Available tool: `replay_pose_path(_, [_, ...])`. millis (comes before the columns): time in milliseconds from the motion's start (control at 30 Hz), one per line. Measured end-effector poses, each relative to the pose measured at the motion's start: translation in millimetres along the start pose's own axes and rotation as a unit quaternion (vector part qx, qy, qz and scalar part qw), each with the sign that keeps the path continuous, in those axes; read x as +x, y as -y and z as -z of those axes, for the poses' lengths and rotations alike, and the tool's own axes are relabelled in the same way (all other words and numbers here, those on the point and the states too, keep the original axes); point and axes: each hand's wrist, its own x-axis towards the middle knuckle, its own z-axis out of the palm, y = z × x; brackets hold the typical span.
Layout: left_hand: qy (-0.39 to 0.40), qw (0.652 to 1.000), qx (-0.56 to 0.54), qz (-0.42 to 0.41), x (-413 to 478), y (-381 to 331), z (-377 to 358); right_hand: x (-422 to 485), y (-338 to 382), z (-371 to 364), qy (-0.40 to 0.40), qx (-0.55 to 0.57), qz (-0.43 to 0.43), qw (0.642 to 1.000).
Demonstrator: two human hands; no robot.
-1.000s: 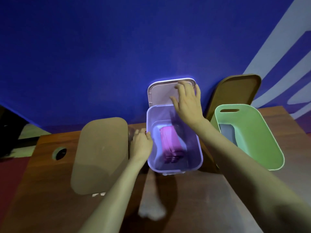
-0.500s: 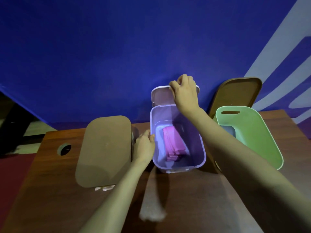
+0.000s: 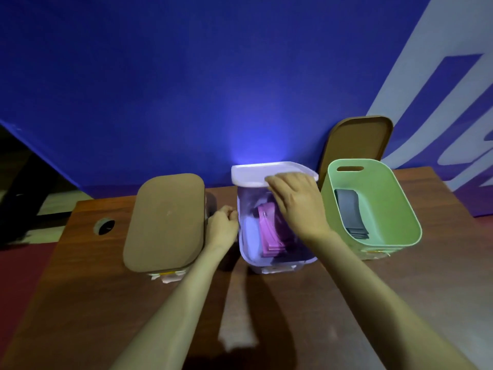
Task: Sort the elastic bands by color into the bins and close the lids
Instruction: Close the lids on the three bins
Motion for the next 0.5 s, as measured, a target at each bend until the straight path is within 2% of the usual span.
replay_pose_path(267, [-0.034,0.996,-0.067,0.047,-26,-17,10,-95,20,19,0.110,0.030,0.003,0.993])
replay_pose_path(500, [0.005,0.999,-0.042,-0.001,-40,-13,-1,-122,29,19,0.146,0.067,-0.030,0.987])
